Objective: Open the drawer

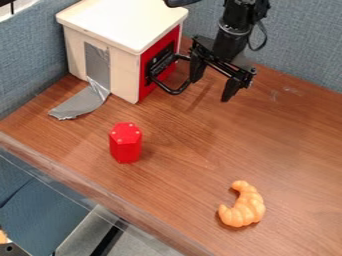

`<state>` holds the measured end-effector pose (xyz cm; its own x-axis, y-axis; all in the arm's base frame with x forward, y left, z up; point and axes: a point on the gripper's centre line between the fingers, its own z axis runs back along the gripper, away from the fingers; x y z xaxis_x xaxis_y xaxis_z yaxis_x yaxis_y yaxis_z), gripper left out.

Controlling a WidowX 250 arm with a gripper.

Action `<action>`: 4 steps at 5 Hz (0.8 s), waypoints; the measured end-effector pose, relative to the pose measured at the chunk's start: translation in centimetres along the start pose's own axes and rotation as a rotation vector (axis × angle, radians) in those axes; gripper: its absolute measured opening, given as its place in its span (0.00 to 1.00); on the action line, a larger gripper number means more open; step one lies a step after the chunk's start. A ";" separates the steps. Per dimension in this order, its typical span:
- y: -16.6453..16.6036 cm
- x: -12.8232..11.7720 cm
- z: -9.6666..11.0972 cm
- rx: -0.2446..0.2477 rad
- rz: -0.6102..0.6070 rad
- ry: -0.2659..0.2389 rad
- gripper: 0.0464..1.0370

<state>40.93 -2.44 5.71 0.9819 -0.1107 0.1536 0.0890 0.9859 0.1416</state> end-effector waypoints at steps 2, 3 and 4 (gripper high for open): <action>0.4 0.5 -0.1 0.026 0.006 -0.012 0.96; 0.6 0.6 0.0 0.037 0.007 -0.015 0.96; 0.8 0.9 0.3 0.050 0.013 -0.024 0.96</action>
<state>41.88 -1.76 6.25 0.9787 -0.1012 0.1788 0.0670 0.9799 0.1877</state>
